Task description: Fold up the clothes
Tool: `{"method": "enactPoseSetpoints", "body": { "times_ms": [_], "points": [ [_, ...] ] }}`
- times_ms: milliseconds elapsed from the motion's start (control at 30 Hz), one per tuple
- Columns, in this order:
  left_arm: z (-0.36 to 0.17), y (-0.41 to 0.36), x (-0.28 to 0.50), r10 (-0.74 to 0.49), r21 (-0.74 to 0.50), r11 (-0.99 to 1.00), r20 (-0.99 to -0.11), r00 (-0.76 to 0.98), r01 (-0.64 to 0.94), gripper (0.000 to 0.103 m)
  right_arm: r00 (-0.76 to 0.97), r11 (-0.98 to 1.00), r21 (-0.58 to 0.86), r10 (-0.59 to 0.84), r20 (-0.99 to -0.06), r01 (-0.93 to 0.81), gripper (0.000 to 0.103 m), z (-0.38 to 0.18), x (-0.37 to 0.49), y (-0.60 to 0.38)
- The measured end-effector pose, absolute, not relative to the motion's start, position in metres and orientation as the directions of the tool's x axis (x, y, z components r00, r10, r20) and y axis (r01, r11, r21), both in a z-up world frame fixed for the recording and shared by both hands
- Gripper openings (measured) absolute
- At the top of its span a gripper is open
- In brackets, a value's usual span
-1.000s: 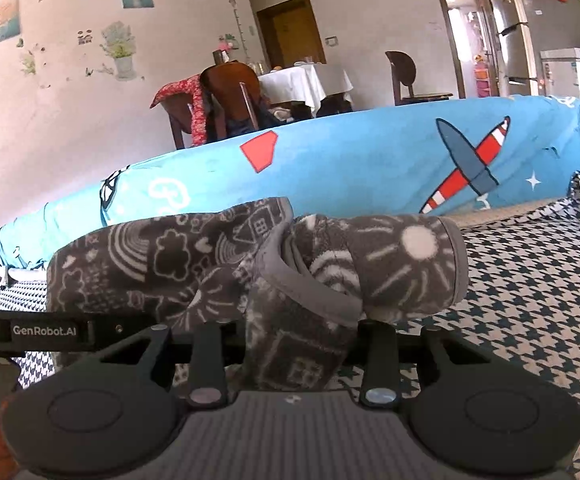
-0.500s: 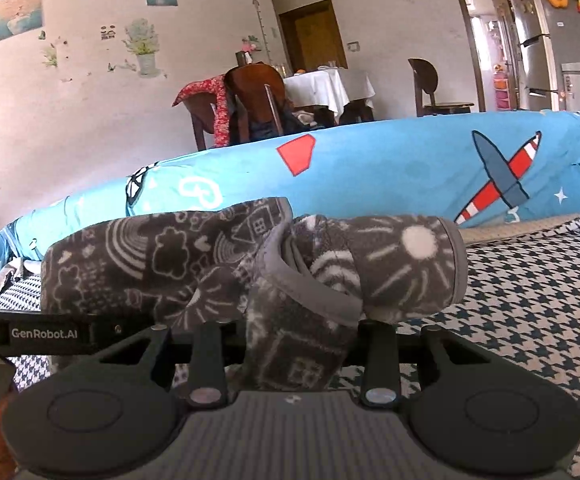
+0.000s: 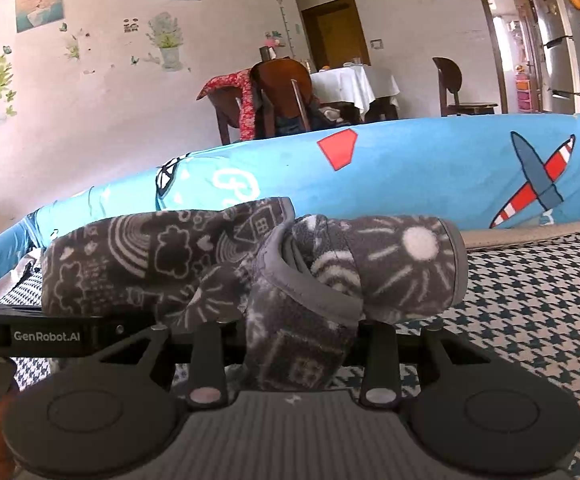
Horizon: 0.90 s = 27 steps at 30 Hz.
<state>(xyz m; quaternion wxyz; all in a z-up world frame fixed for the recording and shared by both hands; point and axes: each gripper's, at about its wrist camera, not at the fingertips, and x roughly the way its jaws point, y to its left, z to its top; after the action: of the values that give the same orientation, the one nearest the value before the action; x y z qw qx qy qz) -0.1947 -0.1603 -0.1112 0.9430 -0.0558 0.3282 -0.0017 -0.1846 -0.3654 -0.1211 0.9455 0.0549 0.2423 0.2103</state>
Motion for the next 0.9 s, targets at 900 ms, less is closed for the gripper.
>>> {"method": "enactPoseSetpoints", "body": {
  "times_ms": [900],
  "points": [
    [-0.115, -0.122, -0.223, 0.035, -0.115, 0.984, -0.635, 0.772, -0.139, 0.075, 0.742, 0.863, 0.205, 0.503, -0.443, -0.462, 0.036, -0.129, -0.188, -0.327]
  ]
}}
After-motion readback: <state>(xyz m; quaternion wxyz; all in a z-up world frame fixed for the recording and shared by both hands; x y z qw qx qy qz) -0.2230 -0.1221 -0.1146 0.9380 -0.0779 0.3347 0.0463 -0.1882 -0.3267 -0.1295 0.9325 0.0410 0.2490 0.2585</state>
